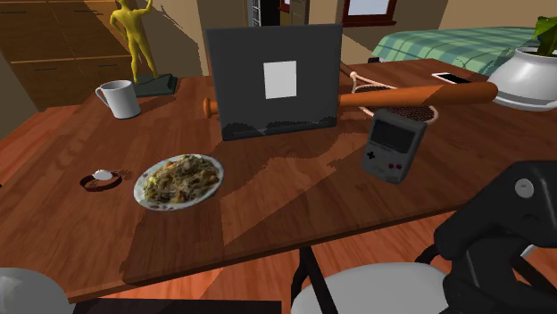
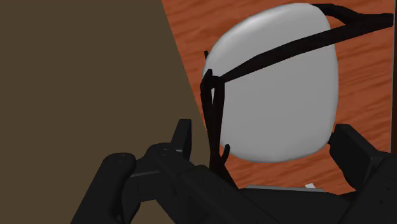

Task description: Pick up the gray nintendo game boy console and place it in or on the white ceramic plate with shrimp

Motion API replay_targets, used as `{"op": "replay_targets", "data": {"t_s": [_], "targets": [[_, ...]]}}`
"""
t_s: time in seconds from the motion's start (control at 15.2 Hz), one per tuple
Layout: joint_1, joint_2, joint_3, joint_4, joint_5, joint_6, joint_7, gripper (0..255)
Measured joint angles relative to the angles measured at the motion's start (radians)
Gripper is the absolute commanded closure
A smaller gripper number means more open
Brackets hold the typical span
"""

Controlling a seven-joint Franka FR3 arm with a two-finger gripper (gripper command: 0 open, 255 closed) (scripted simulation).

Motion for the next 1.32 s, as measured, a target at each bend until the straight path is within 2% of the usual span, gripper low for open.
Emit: {"op": "replay_targets", "data": {"t_s": [0.2, 0.79, 1.32], "targets": [[0.008, 0.014, 0.028, 0.004, 0.015, 0.011, 0.034, 0], [0.053, 0.173, 0.223, 0.096, 0.098, 0.095, 0.284, 0], [0.068, 0.412, 0.386, 0.285, 0.092, 0.156, 0.520, 0]]}}
